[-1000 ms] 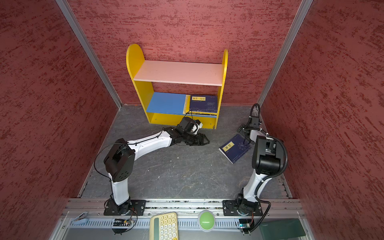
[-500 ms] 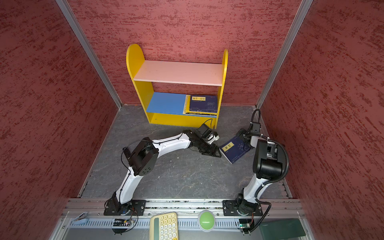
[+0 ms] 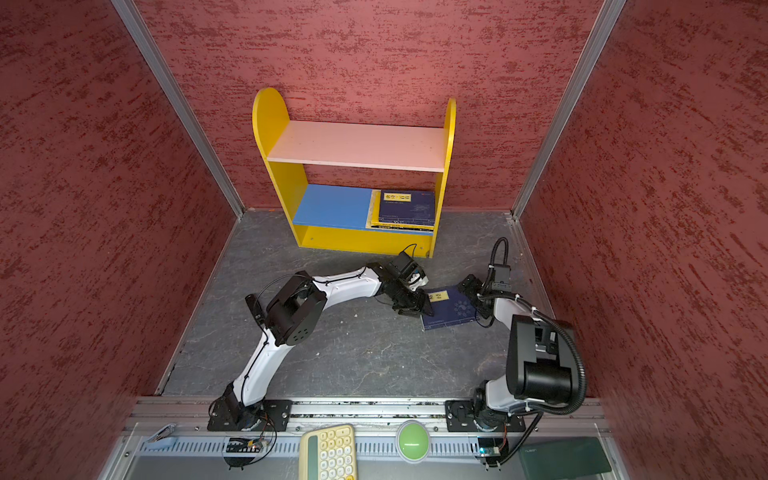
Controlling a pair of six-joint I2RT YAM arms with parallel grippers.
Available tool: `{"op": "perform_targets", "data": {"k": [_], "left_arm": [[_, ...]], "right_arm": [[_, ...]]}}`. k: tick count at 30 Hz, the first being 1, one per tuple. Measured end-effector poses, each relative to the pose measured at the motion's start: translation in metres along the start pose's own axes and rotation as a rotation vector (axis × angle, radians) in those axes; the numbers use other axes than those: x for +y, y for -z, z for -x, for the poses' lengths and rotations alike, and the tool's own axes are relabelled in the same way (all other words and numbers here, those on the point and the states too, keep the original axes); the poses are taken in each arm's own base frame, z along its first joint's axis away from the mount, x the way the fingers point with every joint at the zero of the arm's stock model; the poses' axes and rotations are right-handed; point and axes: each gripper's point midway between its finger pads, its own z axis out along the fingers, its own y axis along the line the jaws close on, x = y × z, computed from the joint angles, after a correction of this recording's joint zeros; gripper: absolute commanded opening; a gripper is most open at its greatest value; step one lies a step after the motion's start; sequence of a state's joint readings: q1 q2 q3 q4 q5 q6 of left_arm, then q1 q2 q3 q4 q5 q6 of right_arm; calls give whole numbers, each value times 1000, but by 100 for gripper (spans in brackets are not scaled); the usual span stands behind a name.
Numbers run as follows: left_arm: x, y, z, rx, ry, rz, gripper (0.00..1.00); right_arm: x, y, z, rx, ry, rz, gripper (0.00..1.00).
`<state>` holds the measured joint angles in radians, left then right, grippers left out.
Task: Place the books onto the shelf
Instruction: 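Close both grippers on opposite edges of the dark blue floor book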
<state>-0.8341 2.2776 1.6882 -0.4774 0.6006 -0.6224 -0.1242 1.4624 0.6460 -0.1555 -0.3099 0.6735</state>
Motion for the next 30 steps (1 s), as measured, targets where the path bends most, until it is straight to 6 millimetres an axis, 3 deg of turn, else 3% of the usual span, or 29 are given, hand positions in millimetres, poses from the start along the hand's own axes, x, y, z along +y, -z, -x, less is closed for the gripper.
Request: {"op": "perform_targets", "data": {"k": [7, 10, 15, 21, 30], "left_arm": [[48, 43, 22, -189, 238, -1, 58], [62, 55, 27, -263, 327, -35, 54], [64, 58, 29, -306, 365, -22, 53], [50, 55, 38, -317, 309, 46, 34], [60, 52, 42, -312, 246, 164, 12]], "right_arm": [[31, -4, -55, 162, 94, 57, 90], [36, -4, -67, 203, 105, 75, 90], [30, 0, -70, 218, 112, 35, 86], [33, -8, -64, 226, 129, 14, 82], [38, -15, -56, 201, 137, 41, 77]]}}
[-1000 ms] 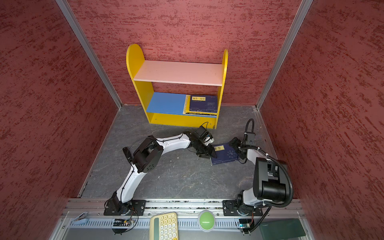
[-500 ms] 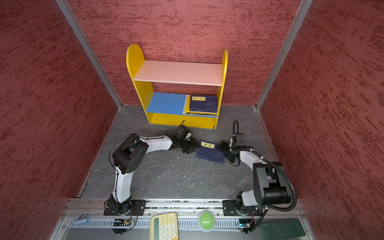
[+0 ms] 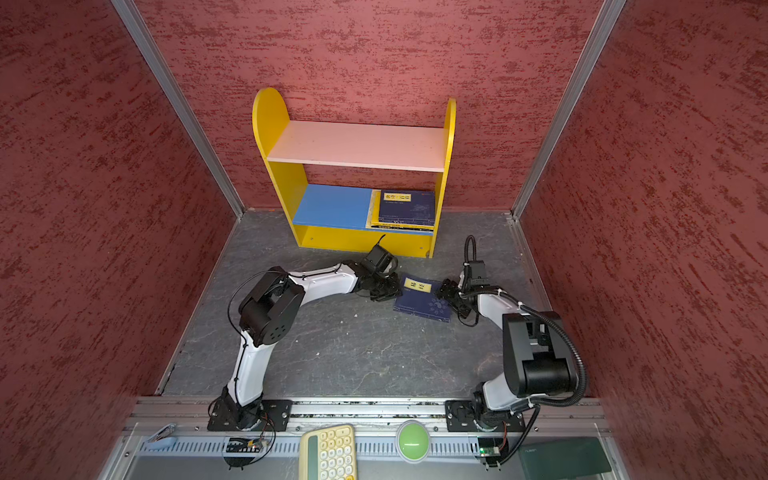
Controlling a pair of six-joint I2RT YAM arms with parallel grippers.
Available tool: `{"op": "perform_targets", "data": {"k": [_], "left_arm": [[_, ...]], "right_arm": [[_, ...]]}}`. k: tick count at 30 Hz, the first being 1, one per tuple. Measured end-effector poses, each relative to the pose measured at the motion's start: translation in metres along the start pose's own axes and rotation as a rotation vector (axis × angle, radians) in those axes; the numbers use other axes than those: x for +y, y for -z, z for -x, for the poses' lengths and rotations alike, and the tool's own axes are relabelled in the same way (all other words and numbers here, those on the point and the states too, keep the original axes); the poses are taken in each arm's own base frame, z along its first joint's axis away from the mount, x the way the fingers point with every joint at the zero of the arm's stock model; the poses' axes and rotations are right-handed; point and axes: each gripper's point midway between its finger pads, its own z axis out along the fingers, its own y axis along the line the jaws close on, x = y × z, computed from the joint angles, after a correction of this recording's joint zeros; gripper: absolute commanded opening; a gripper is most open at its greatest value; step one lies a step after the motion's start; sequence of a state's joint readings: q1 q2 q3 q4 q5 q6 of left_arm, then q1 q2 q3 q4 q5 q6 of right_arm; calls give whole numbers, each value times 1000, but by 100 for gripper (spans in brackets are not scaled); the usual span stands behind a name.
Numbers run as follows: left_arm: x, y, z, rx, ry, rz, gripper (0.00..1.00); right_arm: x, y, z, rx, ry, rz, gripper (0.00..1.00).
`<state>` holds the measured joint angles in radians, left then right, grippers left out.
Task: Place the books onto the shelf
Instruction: 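Close both grippers on opposite edges of the dark blue floor book, then tilt the book up on its edge with the left gripper while the right pushes it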
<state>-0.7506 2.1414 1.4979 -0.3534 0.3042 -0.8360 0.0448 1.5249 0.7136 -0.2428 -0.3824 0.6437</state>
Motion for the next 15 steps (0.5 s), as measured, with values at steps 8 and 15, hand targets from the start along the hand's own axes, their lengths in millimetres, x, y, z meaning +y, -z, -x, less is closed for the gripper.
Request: {"op": "perform_targets", "data": {"k": [8, 15], "left_arm": [[-2, 2, 4, -11, -29, 1, 0], [-24, 15, 10, 15, 102, -173, 0]], "right_arm": [[6, -2, 8, -16, 8, 20, 95], [-2, 13, 22, -37, -38, -5, 99]]}}
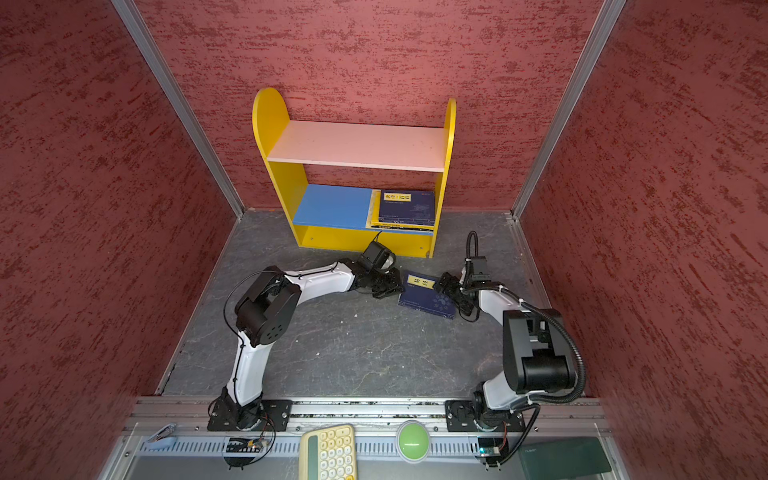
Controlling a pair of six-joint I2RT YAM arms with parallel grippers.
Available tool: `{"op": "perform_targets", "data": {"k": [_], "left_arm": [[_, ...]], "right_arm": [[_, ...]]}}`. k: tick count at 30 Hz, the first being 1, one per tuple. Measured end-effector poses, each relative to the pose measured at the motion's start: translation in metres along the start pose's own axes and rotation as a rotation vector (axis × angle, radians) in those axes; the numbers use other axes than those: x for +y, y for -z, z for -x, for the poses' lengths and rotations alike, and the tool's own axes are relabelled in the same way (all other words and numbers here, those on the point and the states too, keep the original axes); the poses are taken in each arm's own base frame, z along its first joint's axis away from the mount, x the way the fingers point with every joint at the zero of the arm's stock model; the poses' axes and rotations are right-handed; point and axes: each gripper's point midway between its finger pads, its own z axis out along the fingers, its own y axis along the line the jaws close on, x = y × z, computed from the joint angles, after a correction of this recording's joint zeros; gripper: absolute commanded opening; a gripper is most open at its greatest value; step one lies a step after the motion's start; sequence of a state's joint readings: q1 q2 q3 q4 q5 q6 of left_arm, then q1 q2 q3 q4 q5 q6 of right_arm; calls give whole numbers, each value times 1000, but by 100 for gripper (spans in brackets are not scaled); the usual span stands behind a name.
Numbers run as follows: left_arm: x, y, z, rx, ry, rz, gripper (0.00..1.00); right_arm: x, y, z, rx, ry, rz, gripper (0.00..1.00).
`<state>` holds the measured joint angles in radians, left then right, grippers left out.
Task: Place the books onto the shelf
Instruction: 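Tilt the book up on its edge with the left gripper while the right pushes it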
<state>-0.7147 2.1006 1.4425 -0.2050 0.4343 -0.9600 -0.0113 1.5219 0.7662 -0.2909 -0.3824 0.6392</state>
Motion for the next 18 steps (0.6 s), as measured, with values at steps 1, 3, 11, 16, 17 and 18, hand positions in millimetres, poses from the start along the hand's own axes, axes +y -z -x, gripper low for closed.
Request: {"op": "perform_targets", "data": {"k": [1, 3, 11, 16, 17, 18], "left_arm": [[-4, 3, 2, 0, 29, -30, 0], [-9, 8, 7, -4, 80, -83, 0], [-30, 17, 19, -3, 205, -208, 0], [-39, 18, 17, 16, 216, -244, 0], [-41, 18, 17, 19, 216, -250, 0], [-42, 19, 17, 22, 215, -256, 0]], "right_arm": [[-2, 5, 4, -7, -17, 2, 99], [-6, 16, 14, -25, -50, 5, 99], [0, 38, 4, -24, -160, 129, 99], [0, 28, -18, 23, -285, 238, 96], [0, 27, -18, 23, -300, 249, 95], [2, 27, -16, 17, -309, 263, 94]]}}
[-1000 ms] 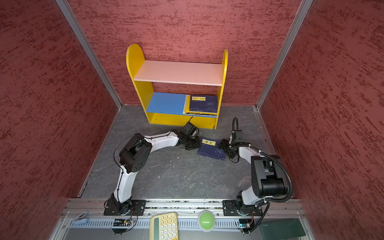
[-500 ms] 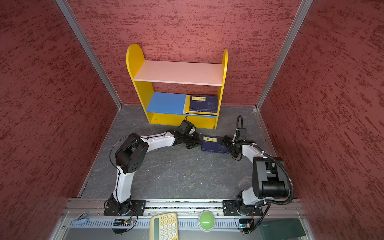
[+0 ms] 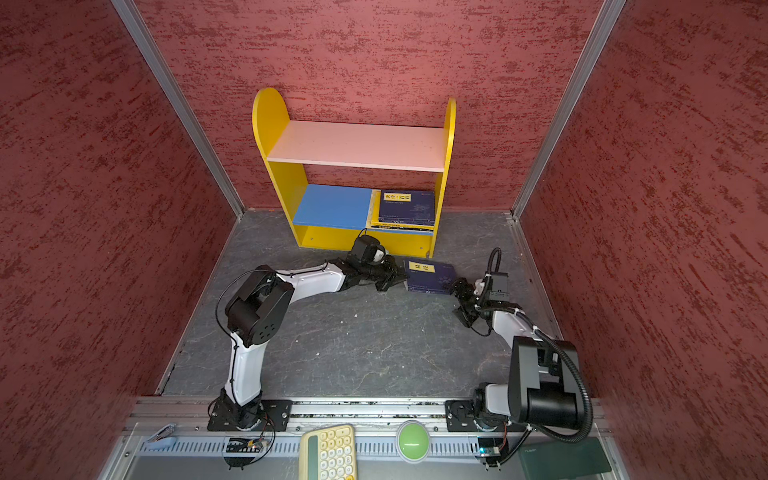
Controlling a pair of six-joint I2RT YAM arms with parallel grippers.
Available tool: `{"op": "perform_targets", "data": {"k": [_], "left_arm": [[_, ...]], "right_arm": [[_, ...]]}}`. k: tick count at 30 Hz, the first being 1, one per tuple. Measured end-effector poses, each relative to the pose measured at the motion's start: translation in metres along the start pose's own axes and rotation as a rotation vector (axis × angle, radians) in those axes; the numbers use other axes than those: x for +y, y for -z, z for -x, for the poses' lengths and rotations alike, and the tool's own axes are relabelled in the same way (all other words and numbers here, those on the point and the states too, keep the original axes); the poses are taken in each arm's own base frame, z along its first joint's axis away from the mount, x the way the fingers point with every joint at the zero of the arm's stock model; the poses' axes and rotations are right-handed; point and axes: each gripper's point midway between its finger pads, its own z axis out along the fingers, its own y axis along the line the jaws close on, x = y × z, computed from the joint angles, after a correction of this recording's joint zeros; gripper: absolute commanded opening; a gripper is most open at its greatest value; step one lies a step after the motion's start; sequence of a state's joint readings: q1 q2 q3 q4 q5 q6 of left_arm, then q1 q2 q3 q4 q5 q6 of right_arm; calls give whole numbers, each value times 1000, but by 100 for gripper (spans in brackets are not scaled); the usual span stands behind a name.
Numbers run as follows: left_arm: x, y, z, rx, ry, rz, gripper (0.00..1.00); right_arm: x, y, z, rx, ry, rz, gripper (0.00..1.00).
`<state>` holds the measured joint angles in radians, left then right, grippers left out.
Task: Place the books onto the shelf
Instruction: 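Tilt the book up on its edge with the left gripper while the right pushes it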
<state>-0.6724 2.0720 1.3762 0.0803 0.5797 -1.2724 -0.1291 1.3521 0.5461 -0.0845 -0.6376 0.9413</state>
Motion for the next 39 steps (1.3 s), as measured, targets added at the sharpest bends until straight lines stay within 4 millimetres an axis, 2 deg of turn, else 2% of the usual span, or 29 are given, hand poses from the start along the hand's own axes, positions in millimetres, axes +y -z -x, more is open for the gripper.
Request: {"op": "perform_targets", "data": {"k": [3, 7, 13, 16, 20, 22, 24, 25, 27, 29, 32, 35, 39], "left_arm": [[-4, 0, -2, 12, 2, -18, 0], [-9, 0, -3, 21, -3, -42, 0], [-18, 2, -4, 38, -13, -79, 0], [-19, 2, -4, 40, -17, -86, 0], [-8, 1, -5, 41, -4, -67, 0], [1, 1, -5, 43, 6, -49, 8], [11, 2, -7, 40, 14, -22, 15], [16, 4, -9, 41, 17, -8, 23], [17, 11, -10, 30, 11, 5, 32], [12, 22, -8, 9, -2, 1, 46], [-2, 42, -6, -23, -34, -23, 55], [-13, 58, -6, -44, -66, -56, 57], [-15, 71, -7, -57, -87, -97, 64]], "right_arm": [[18, 0, 9, -30, 5, 69, 90], [37, -5, 19, -35, 8, 165, 75], [36, -19, 21, 1, -29, 194, 44], [39, -19, 22, 6, -28, 209, 33], [44, -18, 23, 4, -23, 231, 19], [46, -17, 22, 10, -36, 237, 8], [48, -17, 20, 18, -29, 245, 8], [49, -16, 19, 20, -29, 246, 8], [50, -15, 18, 18, -25, 244, 8], [51, -11, 17, 16, -25, 240, 8], [61, 1, 13, 8, -3, 249, 8], [82, 17, 13, -11, 51, 264, 8], [127, 49, 15, -55, 161, 330, 9]]}}
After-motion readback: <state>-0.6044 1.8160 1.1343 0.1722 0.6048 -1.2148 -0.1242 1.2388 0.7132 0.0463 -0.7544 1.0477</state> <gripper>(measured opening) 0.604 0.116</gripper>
